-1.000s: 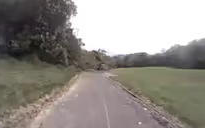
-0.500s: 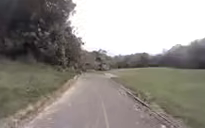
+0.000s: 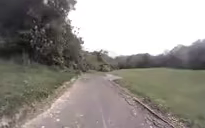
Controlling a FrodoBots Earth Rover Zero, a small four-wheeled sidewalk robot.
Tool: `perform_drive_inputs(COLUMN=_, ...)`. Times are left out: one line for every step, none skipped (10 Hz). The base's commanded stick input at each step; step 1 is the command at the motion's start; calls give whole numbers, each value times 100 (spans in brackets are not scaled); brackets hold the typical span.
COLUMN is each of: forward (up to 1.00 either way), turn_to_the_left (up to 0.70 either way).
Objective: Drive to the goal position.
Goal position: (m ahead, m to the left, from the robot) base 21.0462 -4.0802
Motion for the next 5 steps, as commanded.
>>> perform_drive_inputs(forward=85, turn_to_the_left=0)
perform_drive_inputs(forward=85, turn_to_the_left=0)
perform_drive_inputs(forward=85, turn_to_the_left=0)
perform_drive_inputs(forward=85, turn_to_the_left=0)
perform_drive_inputs(forward=85, turn_to_the_left=0)
